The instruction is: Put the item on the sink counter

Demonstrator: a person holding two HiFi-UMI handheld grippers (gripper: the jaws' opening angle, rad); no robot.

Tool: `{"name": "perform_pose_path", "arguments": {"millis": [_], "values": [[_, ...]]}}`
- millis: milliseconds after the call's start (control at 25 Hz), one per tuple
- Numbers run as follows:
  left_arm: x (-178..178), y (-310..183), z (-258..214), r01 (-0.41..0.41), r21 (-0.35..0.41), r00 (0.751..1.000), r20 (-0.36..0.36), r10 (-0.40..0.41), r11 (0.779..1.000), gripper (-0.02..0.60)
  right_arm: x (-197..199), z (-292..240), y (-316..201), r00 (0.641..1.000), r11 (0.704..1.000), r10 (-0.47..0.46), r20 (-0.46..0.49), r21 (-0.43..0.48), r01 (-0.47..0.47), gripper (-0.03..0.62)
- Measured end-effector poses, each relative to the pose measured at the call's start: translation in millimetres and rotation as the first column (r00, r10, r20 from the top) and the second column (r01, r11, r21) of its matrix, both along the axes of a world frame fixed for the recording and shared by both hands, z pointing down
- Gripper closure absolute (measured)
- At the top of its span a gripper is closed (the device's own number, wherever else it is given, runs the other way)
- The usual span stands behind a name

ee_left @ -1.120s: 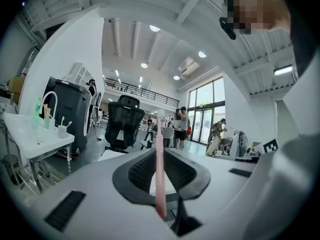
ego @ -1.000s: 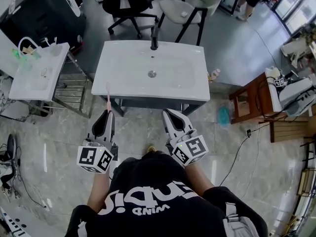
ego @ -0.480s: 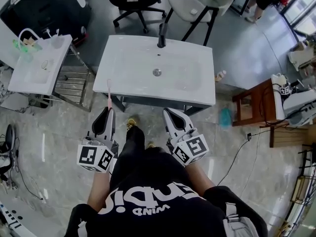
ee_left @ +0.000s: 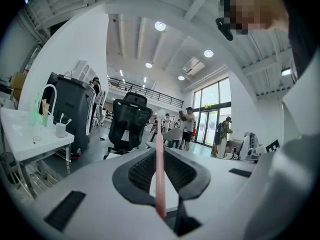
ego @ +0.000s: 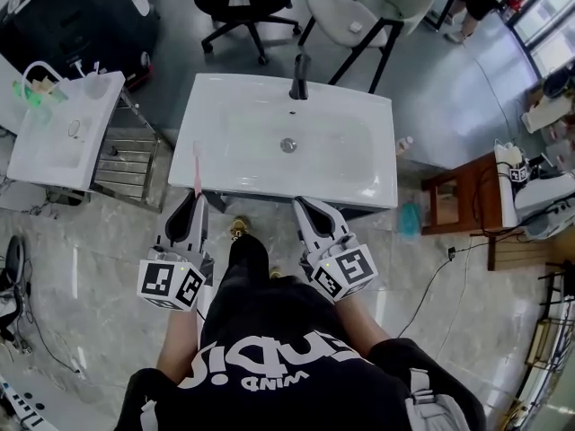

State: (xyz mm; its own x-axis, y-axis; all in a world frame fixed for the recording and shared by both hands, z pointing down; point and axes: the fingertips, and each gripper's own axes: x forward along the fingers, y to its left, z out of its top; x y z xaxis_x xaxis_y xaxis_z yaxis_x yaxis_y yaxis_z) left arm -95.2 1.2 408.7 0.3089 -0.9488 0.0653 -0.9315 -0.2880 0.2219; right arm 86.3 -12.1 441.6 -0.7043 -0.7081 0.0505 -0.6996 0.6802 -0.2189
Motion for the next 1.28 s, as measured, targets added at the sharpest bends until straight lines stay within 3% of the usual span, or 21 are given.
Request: {"name": "perform_pose_path", "arguments": {"millis": [640, 1280], "values": [[-44.4, -119.1, 6.6, -0.047, -0.040, 0.999, -0.020, 0.046, 0.998, 0.518, -50.0, 0.6, -104.2, 1.000, 0.999, -0.001, -0.031, -0.035, 0.000, 0.576], [-74.2, -208.3, 4.7, -0.182, -0.060, 0.983, -0.042, 0.180, 0.981, 0.518, -98.1, -21.4, -182.2, 0.996, 0.999, 0.054, -0.064, -0.002, -0.054, 0.576]]}}
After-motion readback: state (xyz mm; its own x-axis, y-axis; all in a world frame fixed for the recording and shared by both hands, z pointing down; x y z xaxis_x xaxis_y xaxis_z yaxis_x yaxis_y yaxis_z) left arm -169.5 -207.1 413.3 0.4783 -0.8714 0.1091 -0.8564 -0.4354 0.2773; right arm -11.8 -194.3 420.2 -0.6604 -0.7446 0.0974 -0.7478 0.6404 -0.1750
